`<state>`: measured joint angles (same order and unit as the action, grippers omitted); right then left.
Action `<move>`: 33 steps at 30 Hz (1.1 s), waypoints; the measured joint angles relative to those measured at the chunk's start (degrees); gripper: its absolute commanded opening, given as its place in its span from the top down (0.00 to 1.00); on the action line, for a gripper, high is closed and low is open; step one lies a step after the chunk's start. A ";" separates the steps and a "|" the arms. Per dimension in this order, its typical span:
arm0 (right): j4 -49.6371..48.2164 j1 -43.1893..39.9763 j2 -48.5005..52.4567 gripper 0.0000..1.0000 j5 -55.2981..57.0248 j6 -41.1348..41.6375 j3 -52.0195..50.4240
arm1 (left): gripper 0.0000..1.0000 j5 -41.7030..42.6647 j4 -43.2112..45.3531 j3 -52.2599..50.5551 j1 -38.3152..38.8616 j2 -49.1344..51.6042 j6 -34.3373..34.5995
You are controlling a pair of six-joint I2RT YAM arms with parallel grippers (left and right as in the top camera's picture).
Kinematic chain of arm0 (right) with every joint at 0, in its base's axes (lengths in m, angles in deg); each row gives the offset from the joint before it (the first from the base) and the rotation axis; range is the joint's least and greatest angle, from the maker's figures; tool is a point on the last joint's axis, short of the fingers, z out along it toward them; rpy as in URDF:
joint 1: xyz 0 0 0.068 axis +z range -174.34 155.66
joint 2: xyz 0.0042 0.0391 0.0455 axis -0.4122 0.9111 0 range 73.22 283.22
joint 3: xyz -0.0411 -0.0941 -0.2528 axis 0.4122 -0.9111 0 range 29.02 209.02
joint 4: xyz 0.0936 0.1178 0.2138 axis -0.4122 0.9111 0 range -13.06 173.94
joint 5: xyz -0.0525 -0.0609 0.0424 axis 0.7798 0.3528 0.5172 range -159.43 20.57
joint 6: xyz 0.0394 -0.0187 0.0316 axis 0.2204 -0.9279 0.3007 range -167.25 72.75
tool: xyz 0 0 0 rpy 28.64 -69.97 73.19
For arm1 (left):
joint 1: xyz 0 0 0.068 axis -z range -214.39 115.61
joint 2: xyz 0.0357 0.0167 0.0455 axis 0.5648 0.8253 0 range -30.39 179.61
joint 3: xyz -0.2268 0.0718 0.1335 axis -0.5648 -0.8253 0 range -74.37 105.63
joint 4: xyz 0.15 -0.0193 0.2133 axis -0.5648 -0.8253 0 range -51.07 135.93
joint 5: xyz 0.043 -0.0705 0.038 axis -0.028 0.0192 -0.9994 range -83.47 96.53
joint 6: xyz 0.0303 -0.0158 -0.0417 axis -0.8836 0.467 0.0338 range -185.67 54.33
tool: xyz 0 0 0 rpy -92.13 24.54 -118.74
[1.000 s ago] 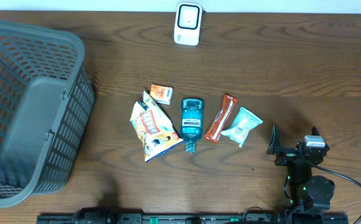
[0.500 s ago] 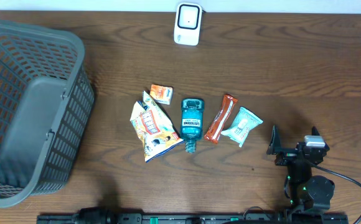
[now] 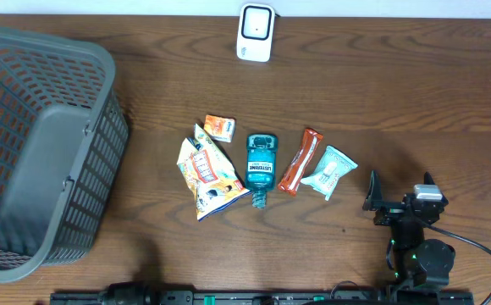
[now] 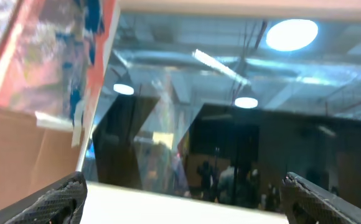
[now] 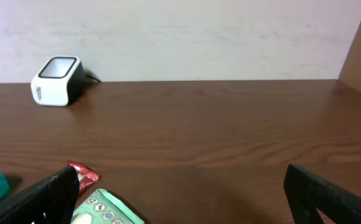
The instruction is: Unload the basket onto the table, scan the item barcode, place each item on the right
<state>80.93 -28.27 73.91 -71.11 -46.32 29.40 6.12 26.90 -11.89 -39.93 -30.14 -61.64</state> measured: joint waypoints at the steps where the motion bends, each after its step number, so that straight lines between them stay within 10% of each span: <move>1: -0.02 0.00 0.00 0.01 0.00 0.00 0.00 | 0.02 0.00 0.35 -1.03 0.00 0.00 0.00; 33: -0.02 0.00 0.00 0.01 0.00 0.00 0.00 | 0.02 0.02 2.10 -34.93 0.00 0.02 10.38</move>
<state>80.91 -28.27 73.91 -71.11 -46.32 29.40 6.15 29.00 -46.82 -39.93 -30.11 -51.25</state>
